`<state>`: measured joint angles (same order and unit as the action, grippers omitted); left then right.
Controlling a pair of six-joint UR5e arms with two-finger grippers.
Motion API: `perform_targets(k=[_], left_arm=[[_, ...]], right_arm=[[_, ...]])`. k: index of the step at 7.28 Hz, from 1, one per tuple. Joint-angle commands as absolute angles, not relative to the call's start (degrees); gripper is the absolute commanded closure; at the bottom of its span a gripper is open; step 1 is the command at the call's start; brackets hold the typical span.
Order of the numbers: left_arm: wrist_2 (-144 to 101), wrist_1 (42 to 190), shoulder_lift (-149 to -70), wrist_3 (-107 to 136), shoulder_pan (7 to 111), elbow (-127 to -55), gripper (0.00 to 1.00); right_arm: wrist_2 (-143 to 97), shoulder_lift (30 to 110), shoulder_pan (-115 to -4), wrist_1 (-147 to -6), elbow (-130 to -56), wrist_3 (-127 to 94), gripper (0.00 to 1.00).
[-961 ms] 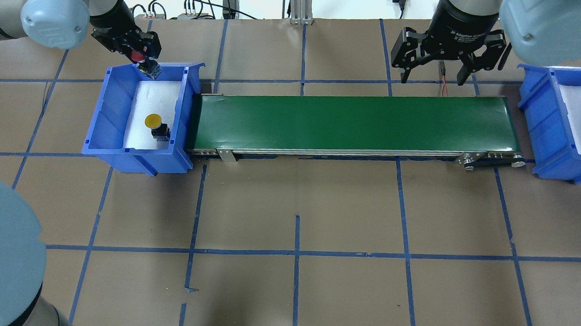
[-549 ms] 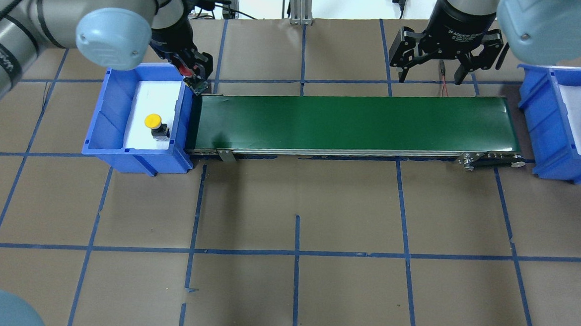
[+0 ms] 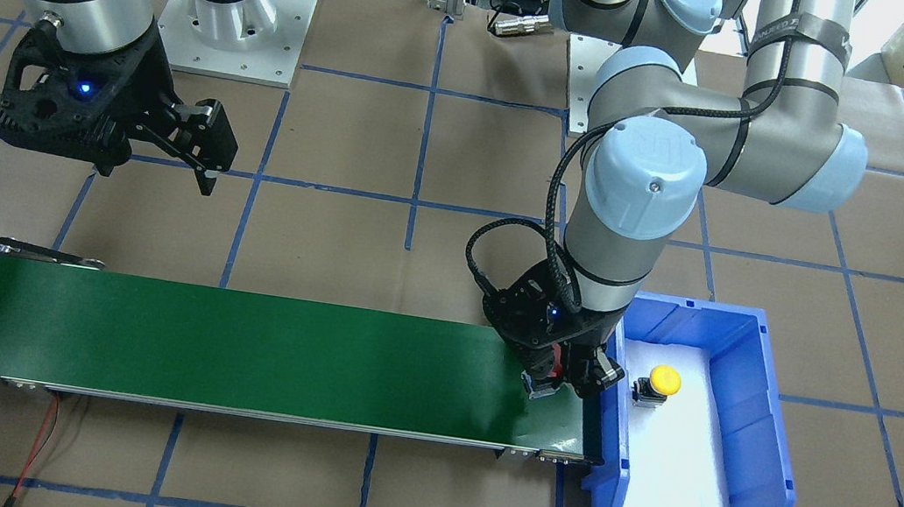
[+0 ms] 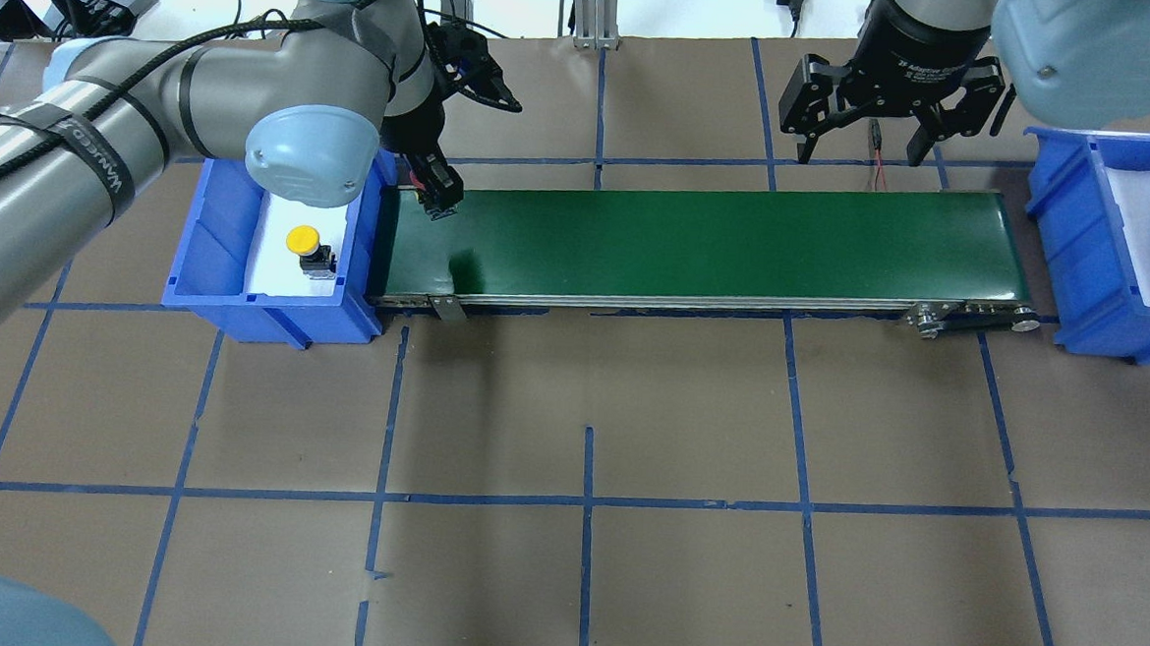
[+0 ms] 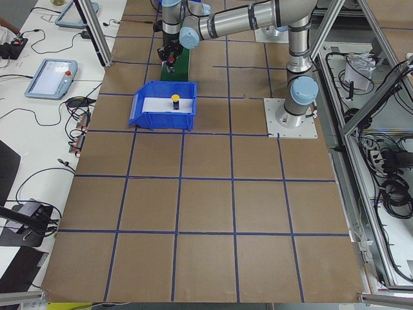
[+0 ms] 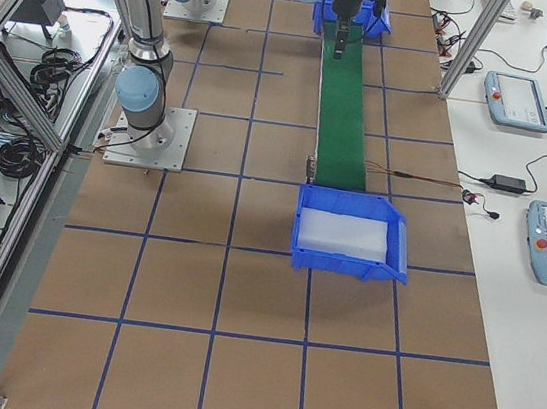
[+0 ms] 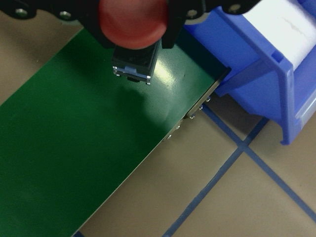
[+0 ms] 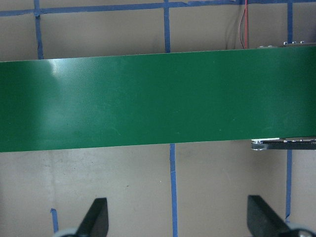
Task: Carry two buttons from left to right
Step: 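Carry the red button onto the conveyor belt and release it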
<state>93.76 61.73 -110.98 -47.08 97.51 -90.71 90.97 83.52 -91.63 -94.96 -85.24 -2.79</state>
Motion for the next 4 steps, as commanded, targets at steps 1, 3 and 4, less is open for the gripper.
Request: perform_targets(k=[1,3,4], left_arm=[[91.52,60.73,-113.28,-57.16,97.99,-90.97,0.67],[91.05,60.73,-113.55,-61.50,97.74,-91.05,0.67],[90.71,60.65,-113.55,-62.48,97.56,-91.05,0.64]], right_arm=[[90.97,83.50,-91.58,-95.10,-85.52,-0.45,0.00],[90.88,83.41,-91.58,-95.10,-85.78,0.09,0.00],[90.97,83.41,-91.58,-95.18,-85.78,0.00,0.00]])
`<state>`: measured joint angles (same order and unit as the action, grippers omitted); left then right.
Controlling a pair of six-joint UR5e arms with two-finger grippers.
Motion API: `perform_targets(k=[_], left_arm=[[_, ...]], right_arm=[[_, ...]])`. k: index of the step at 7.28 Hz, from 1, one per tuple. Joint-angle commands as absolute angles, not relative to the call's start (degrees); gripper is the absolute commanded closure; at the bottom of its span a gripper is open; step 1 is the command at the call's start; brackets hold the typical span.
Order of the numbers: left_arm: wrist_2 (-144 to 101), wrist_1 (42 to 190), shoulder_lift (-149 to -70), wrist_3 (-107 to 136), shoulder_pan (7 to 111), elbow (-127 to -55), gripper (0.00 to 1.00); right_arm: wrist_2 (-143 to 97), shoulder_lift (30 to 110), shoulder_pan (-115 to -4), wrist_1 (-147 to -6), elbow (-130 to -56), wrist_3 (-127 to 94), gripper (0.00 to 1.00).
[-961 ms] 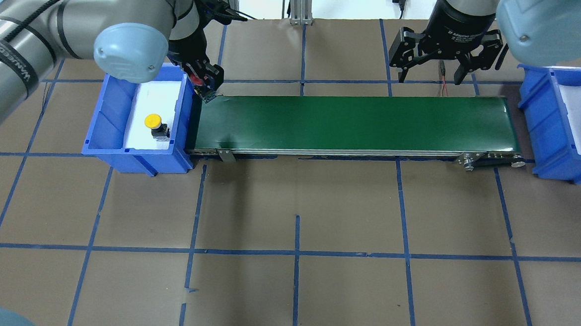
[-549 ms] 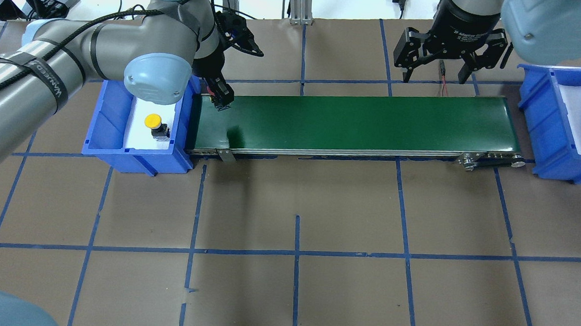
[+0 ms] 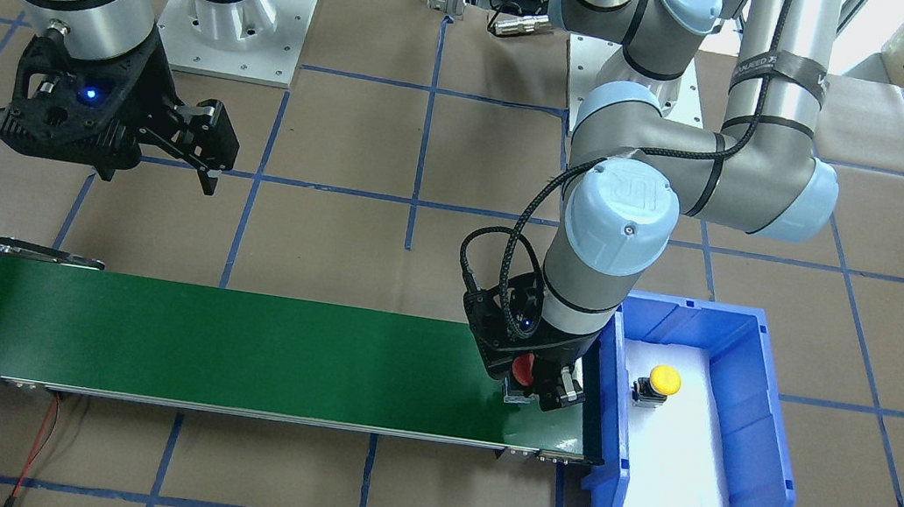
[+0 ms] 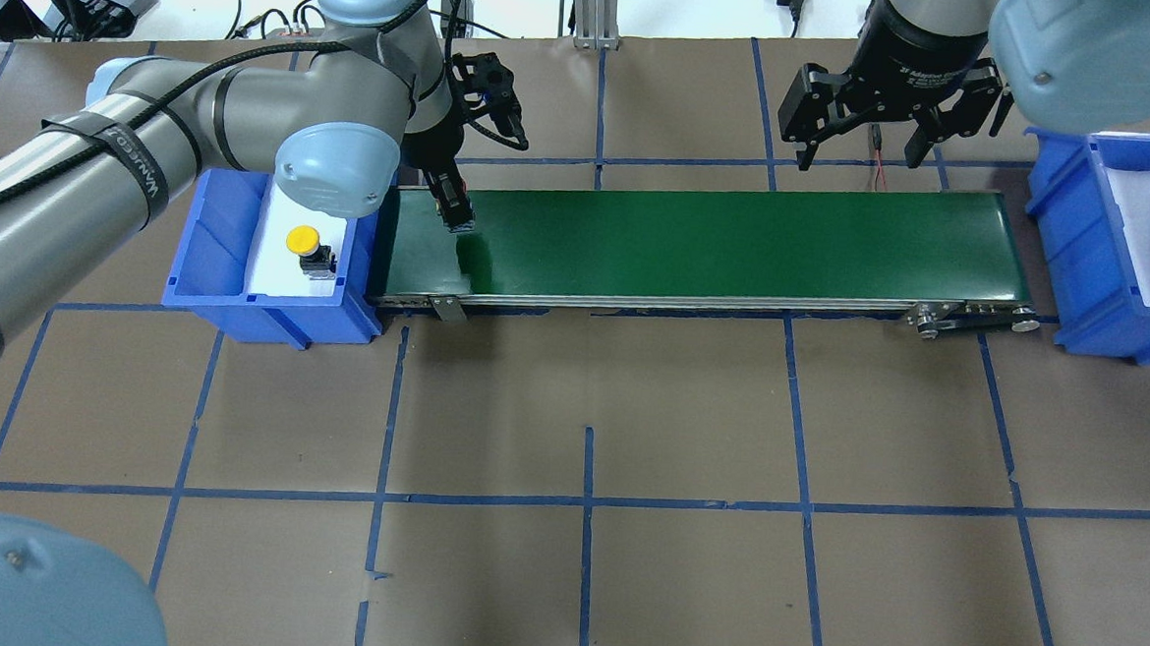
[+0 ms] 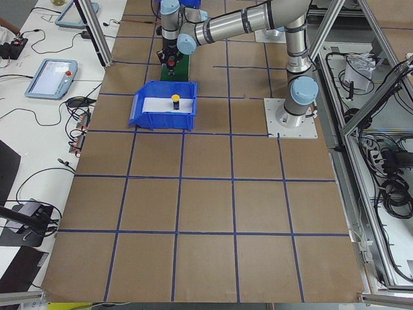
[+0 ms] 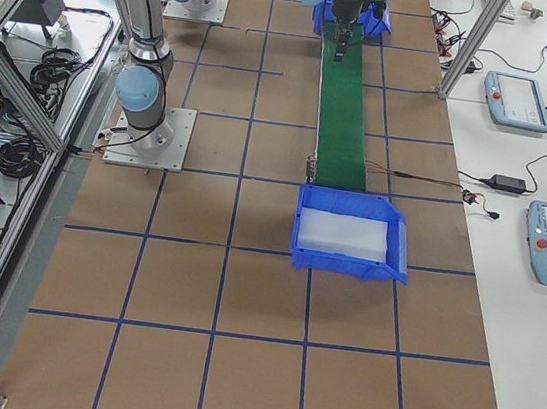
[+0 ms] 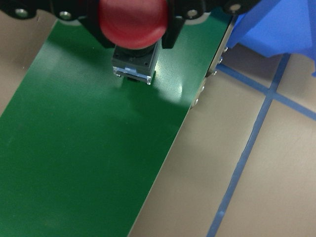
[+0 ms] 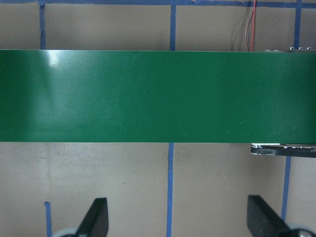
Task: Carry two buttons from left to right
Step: 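Carry the red button onto the conveyor belt and release it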
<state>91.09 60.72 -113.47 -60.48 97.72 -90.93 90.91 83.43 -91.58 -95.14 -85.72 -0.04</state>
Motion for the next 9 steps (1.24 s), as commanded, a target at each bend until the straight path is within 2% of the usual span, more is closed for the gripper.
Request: perform_targets(k=[1,2,5,6,8,9], left_arm=[[89.66,60.82,-113.99,-61.45,97.73,-91.66,0.41],[88.78,60.65,-115.30,-60.83,97.82,-91.58,0.00],[89.29,61.95,-111.99,-58.55,97.65,-89.66,0.00],[89.82,67.18,-110.75,-55.84,96.95,-87.30,0.00],[91.14,68.11,-110.39,-46.81,90.56,-85.43,0.00],[91.23,68.12,-109.52,-41.62,88.09,-86.91,0.00]], right_arm=[[90.88,83.41,-91.93,-95.27,-85.61,-0.17,0.00],[90.88,82.97,-92.02,-95.45,-85.26,-0.09,0.00],[90.97,82.79,-91.85,-95.45,-85.34,2.45,0.00],[91.05,82.88,-91.85,-95.36,-85.34,3.77,0.00],[91.14,82.71,-91.32,-95.62,-85.78,7.47,0.00],[90.97,82.44,-89.58,-95.71,-85.78,9.73,0.00]])
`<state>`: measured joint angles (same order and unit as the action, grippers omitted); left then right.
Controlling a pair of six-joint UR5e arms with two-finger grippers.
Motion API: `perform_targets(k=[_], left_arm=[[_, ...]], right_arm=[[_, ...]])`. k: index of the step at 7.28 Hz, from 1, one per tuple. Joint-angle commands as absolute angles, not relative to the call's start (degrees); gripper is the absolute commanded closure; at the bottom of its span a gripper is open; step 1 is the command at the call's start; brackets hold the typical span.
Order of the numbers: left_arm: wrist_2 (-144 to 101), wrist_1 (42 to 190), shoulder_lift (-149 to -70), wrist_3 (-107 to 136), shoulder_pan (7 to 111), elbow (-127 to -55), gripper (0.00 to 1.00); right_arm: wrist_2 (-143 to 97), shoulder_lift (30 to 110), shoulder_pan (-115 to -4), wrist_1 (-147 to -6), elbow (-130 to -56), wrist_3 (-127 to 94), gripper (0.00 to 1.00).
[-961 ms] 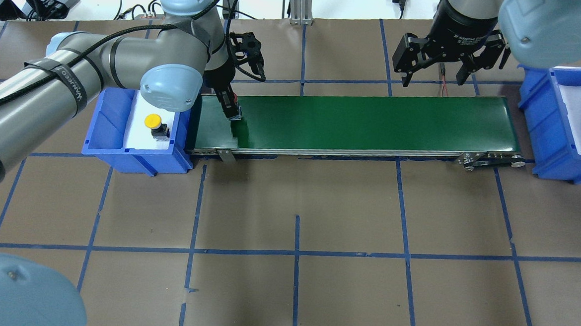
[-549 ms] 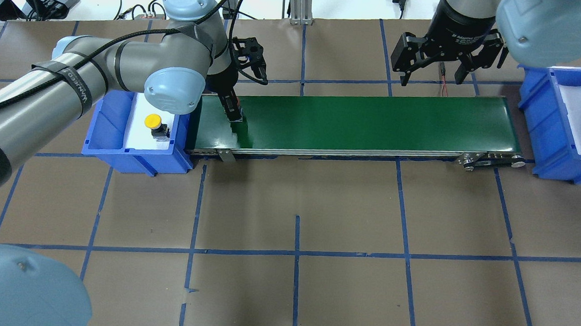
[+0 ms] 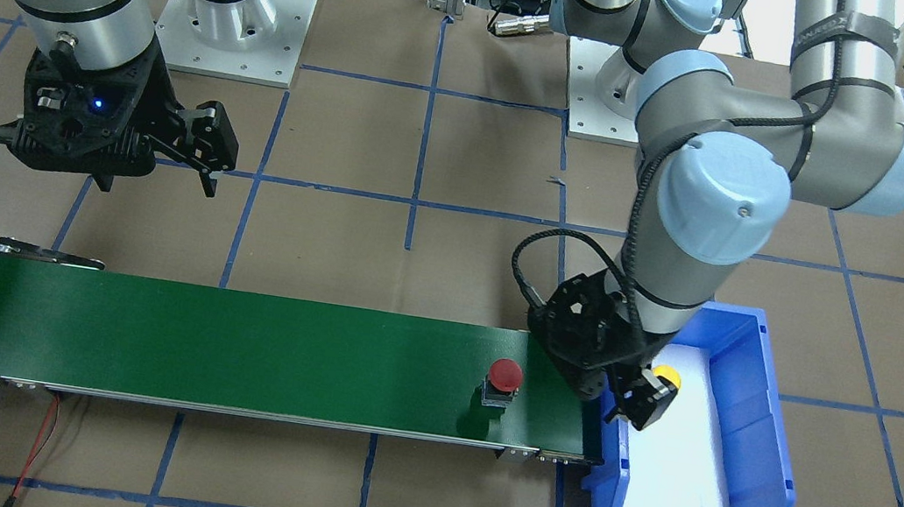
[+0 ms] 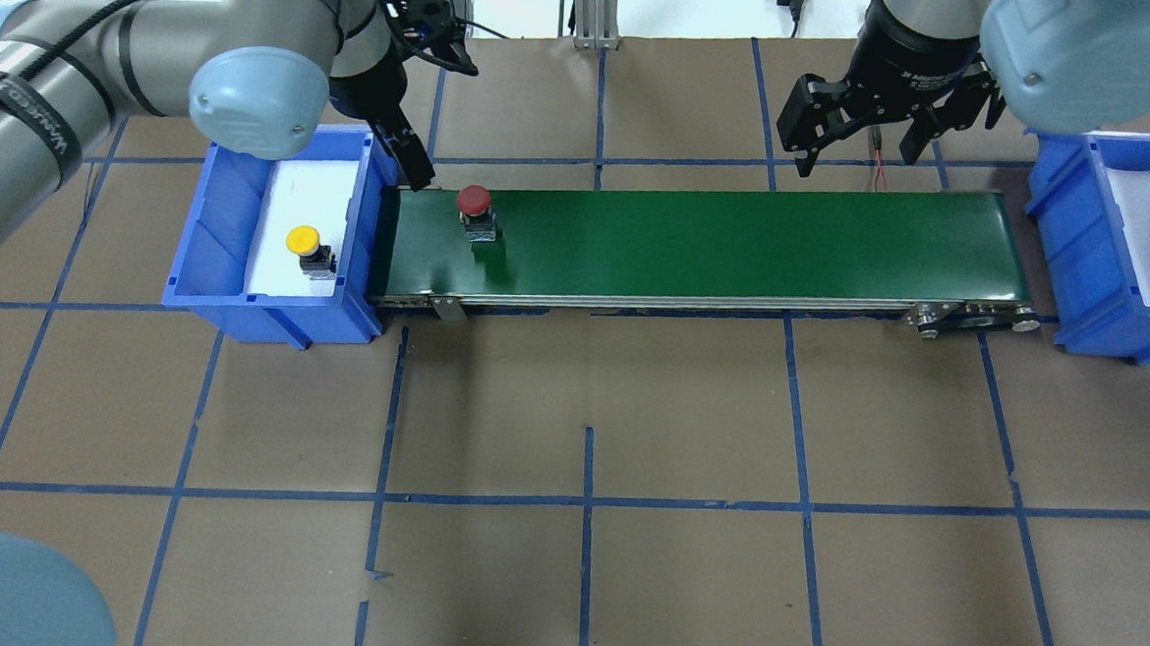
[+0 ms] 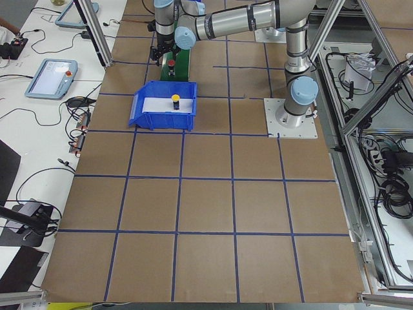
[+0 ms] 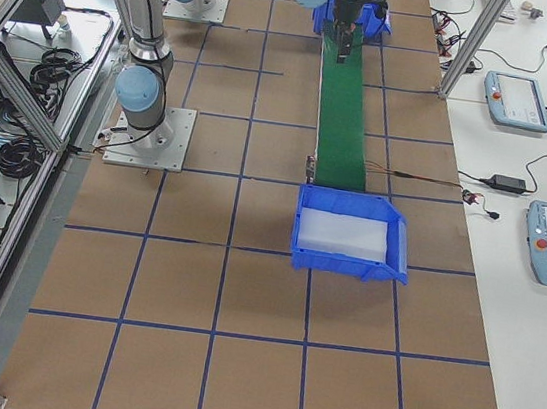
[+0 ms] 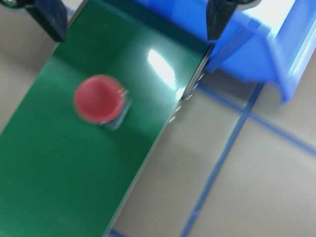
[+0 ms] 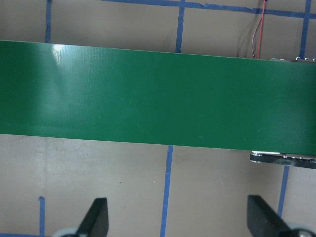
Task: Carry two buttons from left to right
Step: 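Lower the left gripper onto the yellow button while the right gripper moves over the belt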
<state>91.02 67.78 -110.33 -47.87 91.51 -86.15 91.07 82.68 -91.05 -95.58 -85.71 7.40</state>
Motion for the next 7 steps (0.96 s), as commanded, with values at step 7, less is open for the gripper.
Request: perform_targets(k=[7], left_arm=[[89.47,66.19,-110.12,-8.38,77.17,-95.87,0.00]], right_arm=[[87.82,81.57,-79.10,-98.79,-90.35,59.50,0.00]])
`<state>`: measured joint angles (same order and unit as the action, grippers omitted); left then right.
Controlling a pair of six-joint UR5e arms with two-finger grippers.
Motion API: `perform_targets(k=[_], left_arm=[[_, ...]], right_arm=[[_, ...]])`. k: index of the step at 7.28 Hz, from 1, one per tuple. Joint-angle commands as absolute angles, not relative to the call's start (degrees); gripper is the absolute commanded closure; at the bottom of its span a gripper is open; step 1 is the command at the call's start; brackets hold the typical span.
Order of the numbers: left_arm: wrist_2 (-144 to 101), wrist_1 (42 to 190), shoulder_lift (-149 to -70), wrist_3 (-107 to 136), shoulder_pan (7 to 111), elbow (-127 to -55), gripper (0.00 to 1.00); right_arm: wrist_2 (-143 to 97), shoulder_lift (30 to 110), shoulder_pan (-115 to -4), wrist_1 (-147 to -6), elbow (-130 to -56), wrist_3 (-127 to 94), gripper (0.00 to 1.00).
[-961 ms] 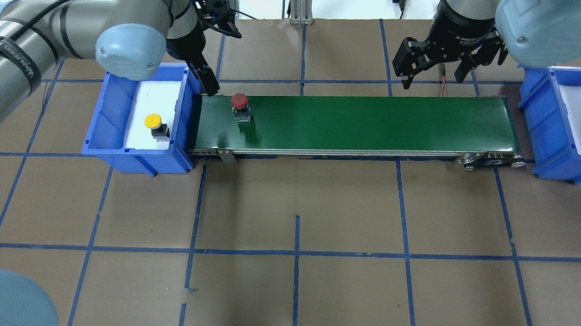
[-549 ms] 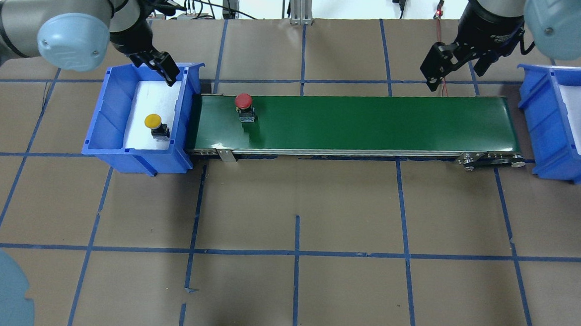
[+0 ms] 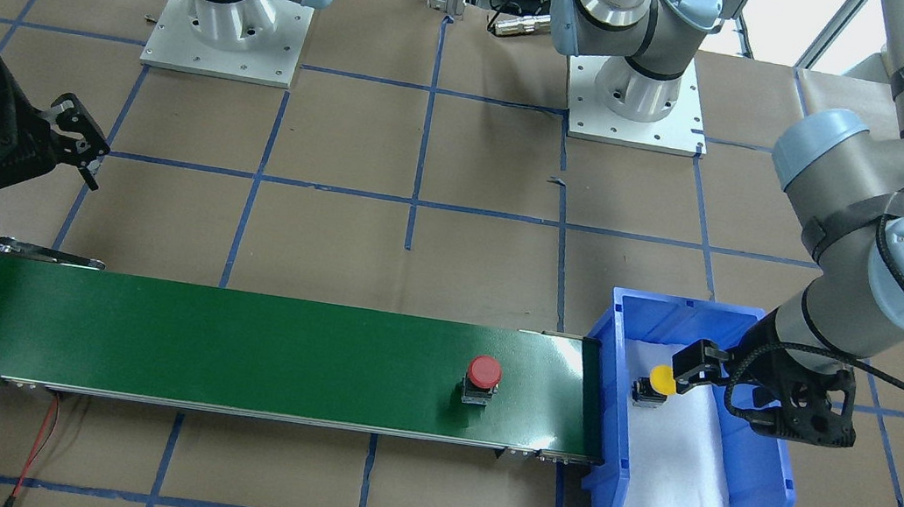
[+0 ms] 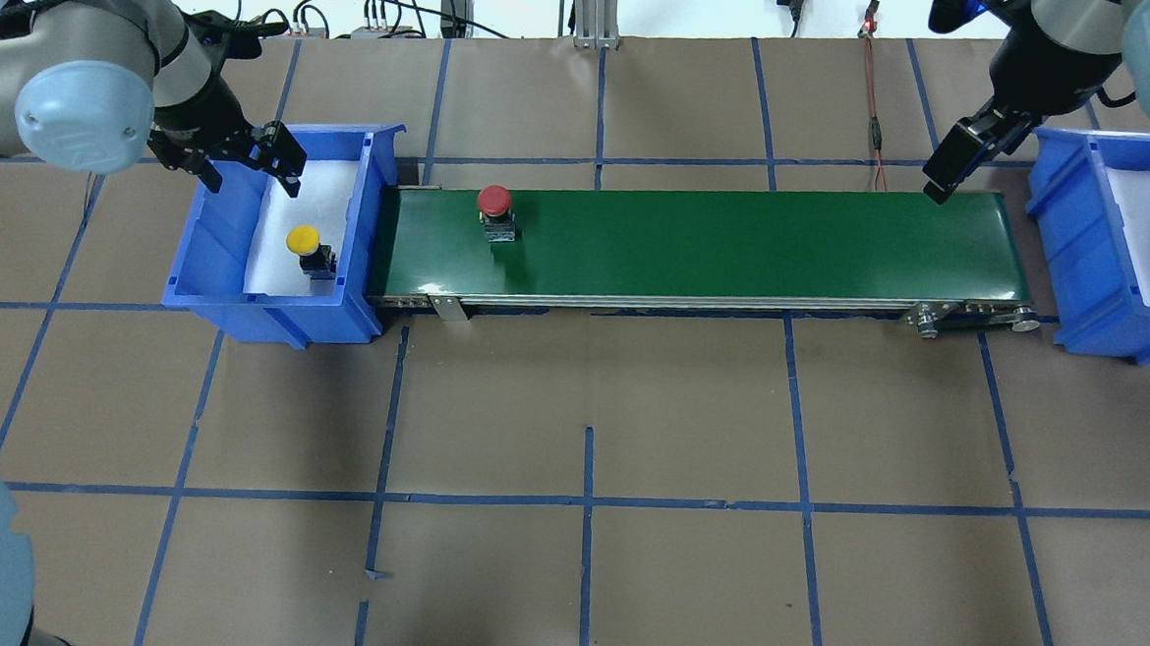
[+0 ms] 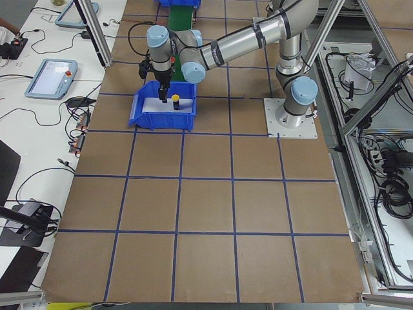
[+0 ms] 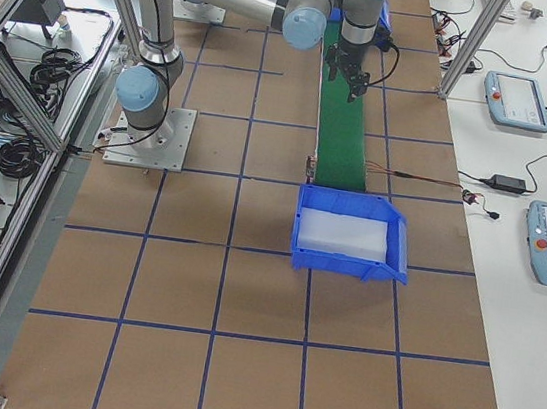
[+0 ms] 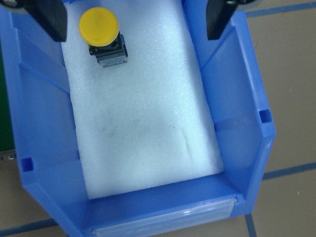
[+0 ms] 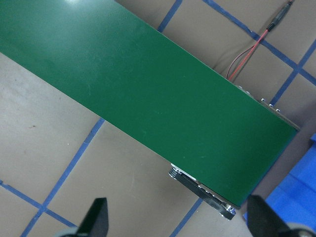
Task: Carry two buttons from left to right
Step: 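Lower the left gripper onto the yellow button while the right gripper moves over the belt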
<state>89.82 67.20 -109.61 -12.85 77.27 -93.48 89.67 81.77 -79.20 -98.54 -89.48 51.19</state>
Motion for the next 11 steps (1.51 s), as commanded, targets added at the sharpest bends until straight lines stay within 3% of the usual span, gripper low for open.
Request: perform_targets(k=[1,4,6,7,8,9,11], left_arm=[[89.39,66.18,-110.47,-4.09,77.69,-96.24,0.00],[88.77,66.09,-111.35,2.98,79.19,-97.21,0.03],[88.77,65.48,-112.06,1.76,78.93,-97.29,0.23],[88.77,65.48,-112.58,2.37,79.10,-97.29,0.39],[88.68,65.48,-112.76,2.37,79.19,-97.29,0.66],[88.68,65.48,-112.68,2.46,79.19,-96.86,0.71],[88.94,65.74,-112.07,2.37,79.19,-95.71,0.73]], right_arm=[[87.80,81.39,-79.10,-99.75,-91.31,65.68,0.00],[87.72,80.43,-79.10,-113.51,-96.33,75.76,0.00],[85.87,77.36,-79.36,-118.19,-96.41,79.51,0.00],[85.96,76.65,-79.54,-118.30,-96.59,81.37,0.00],[86.48,76.64,-79.63,-118.21,-96.77,84.34,0.00],[86.48,76.29,-79.63,-118.30,-96.85,87.16,0.00],[86.57,75.33,-79.63,-118.48,-96.42,87.45,0.00]])
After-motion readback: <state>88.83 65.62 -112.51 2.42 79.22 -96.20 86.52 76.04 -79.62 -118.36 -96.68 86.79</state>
